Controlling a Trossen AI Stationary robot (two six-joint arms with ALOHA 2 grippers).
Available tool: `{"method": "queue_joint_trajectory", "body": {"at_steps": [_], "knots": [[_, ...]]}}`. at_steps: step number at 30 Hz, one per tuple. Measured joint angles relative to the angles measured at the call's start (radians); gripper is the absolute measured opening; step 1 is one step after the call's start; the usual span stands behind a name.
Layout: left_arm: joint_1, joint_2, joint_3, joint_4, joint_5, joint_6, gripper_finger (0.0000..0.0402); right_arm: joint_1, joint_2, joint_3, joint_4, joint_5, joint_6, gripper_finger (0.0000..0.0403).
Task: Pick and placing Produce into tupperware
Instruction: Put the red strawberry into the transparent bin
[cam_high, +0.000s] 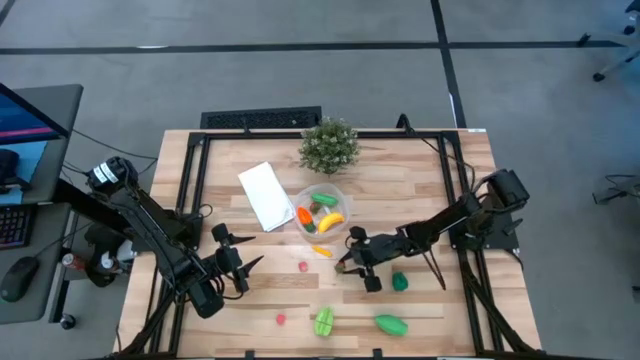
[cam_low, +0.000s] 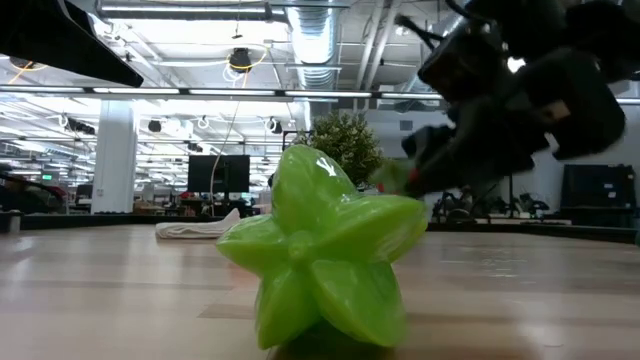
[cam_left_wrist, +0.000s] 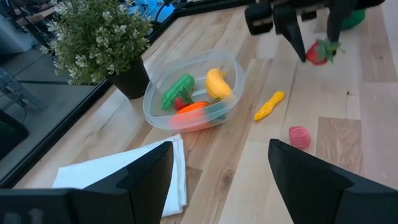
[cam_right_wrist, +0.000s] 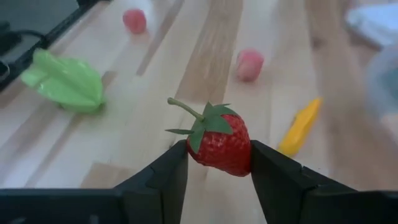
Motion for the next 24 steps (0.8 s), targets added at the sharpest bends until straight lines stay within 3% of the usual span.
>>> {"method": "queue_joint_trajectory", "body": {"at_steps": [15,24], "knots": [[0.000,0.000,0.000,-0.002,0.000,0.000,0.0254,-0.123,-0.275,0.000,-0.220,0.004,-0.133,0.0156],[0.000,0.000,0.000,-0.003,0.000,0.001,0.0254,-0.237,-0.350,0.000,-0.279,0.004,-0.195,0.0156]]}}
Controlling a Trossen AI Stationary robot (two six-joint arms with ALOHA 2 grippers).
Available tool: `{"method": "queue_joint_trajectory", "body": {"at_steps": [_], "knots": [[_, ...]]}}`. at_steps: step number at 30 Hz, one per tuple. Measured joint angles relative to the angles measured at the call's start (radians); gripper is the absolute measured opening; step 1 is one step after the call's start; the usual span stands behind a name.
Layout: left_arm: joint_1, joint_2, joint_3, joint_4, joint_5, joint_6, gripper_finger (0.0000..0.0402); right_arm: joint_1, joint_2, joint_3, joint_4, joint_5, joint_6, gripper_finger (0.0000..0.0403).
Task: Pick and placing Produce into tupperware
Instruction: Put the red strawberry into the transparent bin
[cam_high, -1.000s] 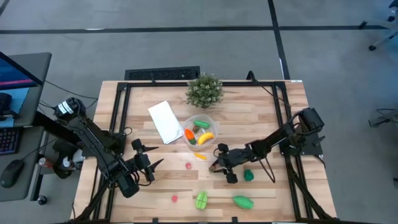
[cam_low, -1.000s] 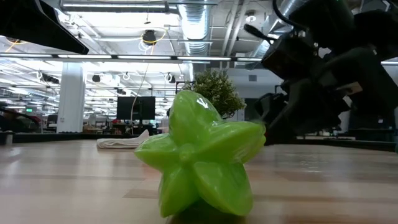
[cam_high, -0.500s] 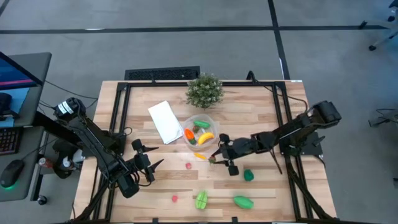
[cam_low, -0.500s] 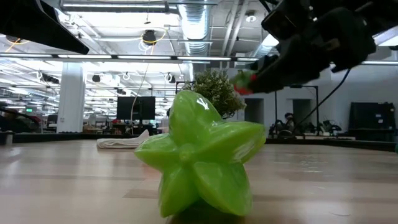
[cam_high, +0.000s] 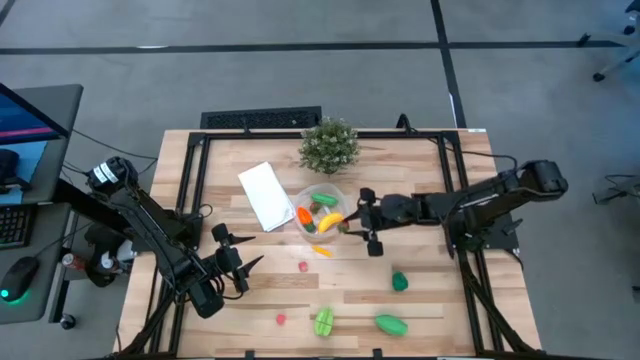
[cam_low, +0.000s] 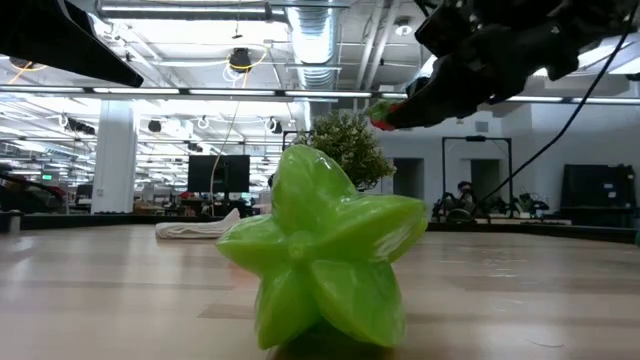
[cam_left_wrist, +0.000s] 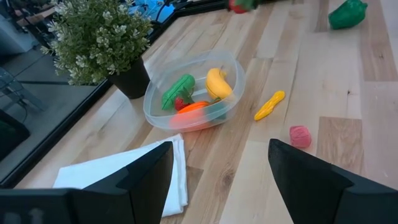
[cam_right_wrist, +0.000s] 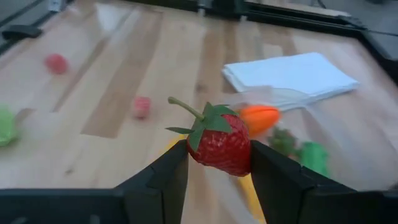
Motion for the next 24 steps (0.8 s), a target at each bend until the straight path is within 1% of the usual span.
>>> {"method": "queue_joint_trajectory", "body": {"at_steps": [4,8,16,24], "knots": [[0.000,0.000,0.000,-0.002,0.000,0.001,0.0254,-0.052,0.002,0.000,-0.015,-0.002,-0.012,0.0154],[0.000,0.000,0.000,-0.005,0.000,0.001,0.0254,-0.093,0.010,0.000,-0.020,-0.003,-0.013,0.0160],[0.000,0.000,0.000,-0.009,-0.007,0.003,0.0254,-0.143,0.010,0.000,-0.014,-0.004,-0.030,0.0160],[0.000,0.000,0.000,-0.009,-0.020,0.003,0.0254,-0.161,0.093,0.000,0.114,-0.005,-0.049,0.0158]]}}
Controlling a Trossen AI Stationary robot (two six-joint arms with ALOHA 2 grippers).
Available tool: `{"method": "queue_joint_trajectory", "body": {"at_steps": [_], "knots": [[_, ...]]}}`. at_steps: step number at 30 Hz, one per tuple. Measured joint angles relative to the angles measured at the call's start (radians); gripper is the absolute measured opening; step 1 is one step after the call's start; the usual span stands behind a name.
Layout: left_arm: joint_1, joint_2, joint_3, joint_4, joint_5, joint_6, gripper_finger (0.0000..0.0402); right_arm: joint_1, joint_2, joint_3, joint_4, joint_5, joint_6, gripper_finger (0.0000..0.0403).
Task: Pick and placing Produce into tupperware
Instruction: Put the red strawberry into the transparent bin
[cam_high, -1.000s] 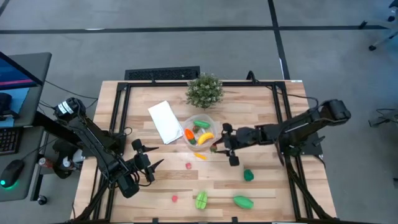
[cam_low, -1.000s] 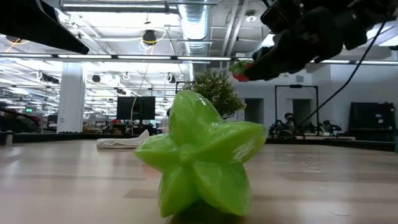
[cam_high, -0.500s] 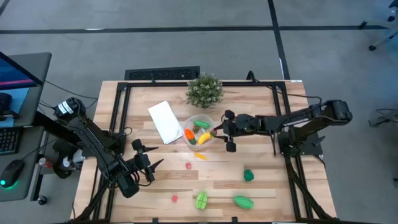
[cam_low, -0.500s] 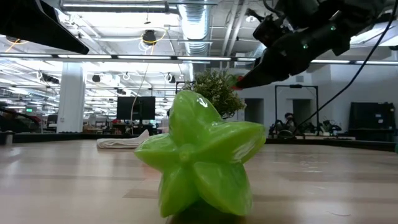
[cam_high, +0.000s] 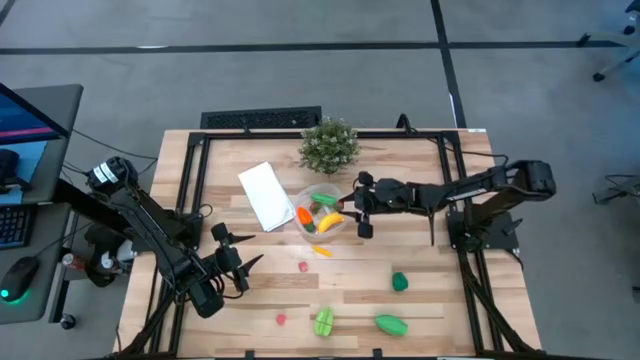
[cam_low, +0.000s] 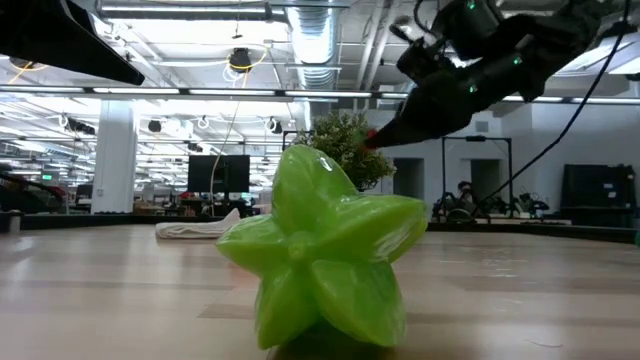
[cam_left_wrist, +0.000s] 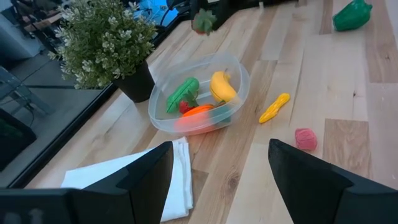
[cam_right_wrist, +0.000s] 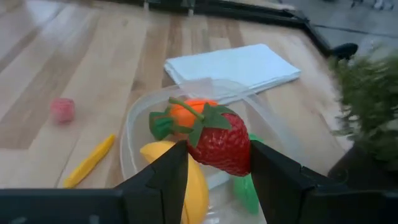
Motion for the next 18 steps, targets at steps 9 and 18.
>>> {"method": "queue_joint_trajectory", "body": {"at_steps": [9,18], "knots": [[0.000,0.000,0.000,0.000,0.000,0.000,0.0254,-0.026,0.121,0.000,0.093,0.001,-0.008,0.0158],[0.000,0.000,0.000,0.000,0.000,0.000,0.0254,-0.046,0.163,0.012,0.113,0.000,-0.007,0.0162]]}}
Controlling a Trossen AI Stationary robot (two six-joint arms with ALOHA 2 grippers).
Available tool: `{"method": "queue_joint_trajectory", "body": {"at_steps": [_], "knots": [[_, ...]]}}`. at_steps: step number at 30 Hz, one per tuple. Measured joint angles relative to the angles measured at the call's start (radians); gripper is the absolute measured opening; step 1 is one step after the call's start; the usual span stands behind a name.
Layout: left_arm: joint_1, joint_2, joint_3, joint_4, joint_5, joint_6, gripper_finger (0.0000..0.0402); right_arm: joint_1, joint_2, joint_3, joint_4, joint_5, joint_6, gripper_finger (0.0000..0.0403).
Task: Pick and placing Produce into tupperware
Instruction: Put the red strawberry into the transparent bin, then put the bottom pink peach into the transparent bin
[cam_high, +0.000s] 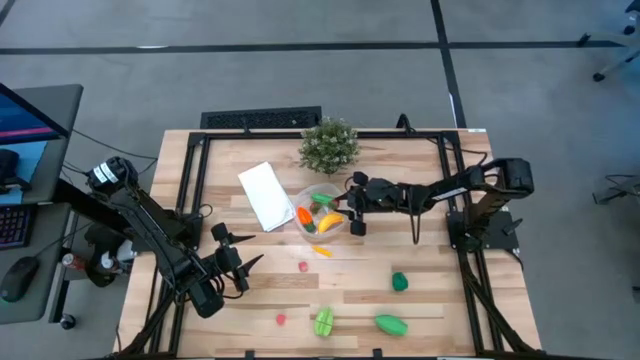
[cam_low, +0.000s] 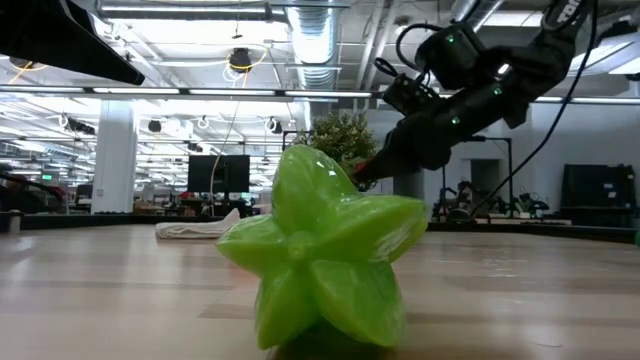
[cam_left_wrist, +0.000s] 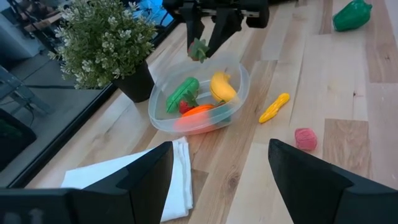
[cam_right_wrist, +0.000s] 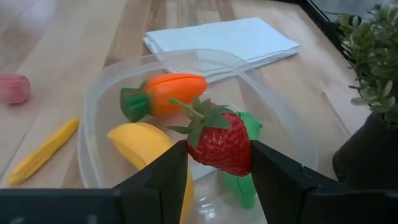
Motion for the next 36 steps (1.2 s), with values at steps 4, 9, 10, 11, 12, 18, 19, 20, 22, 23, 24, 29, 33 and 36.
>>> {"method": "queue_joint_trajectory", "body": {"at_steps": [4,9,10,11,12,18,19,20,22,23,24,29,33,36], "knots": [[0.000,0.000,0.000,-0.001,0.000,0.000,0.0254,0.000,0.000,0.007,-0.001,0.000,0.007,0.0167],[0.000,0.000,0.000,-0.001,0.000,0.000,0.0254,0.000,-0.002,0.007,-0.002,0.000,0.010,0.0168],[0.000,0.000,0.000,-0.001,0.000,0.000,0.0254,0.000,-0.002,0.007,-0.002,0.000,0.013,0.0168],[0.000,0.000,0.000,-0.001,0.000,0.000,0.0254,0.000,-0.002,0.007,-0.003,0.000,0.018,0.0168],[0.000,0.000,0.000,-0.001,0.000,0.000,0.0254,0.000,-0.002,0.007,-0.006,0.000,0.023,0.0169],[0.000,0.000,0.000,-0.001,0.000,0.000,0.0254,0.000,-0.002,0.007,-0.009,0.000,0.026,0.0176],[0.000,0.000,0.000,-0.001,0.000,0.000,0.0254,0.000,-0.002,0.007,-0.009,0.000,0.026,0.0177],[0.000,0.000,0.000,0.000,0.001,0.000,0.0254,0.000,-0.002,0.007,-0.009,0.000,0.026,0.0179],[0.000,0.000,0.000,0.000,0.001,0.000,0.0254,0.001,-0.002,0.007,-0.009,0.000,0.026,0.0181],[0.000,0.001,0.000,0.000,0.001,0.000,0.0254,0.003,-0.002,0.007,-0.009,0.000,0.026,0.0182],[0.000,0.002,0.000,0.000,0.001,0.000,0.0254,0.006,-0.002,0.007,-0.009,0.001,0.026,0.0183],[0.000,0.002,0.000,0.016,0.000,-0.001,0.0254,0.035,-0.008,0.011,-0.008,0.001,-0.009,0.0185],[0.011,0.002,0.000,0.039,0.001,-0.001,0.0254,0.062,-0.035,0.033,-0.024,0.001,-0.034,0.0182],[0.029,0.002,0.000,0.043,0.003,0.008,0.0254,0.093,-0.072,0.051,-0.063,0.001,-0.052,0.0180]]}}
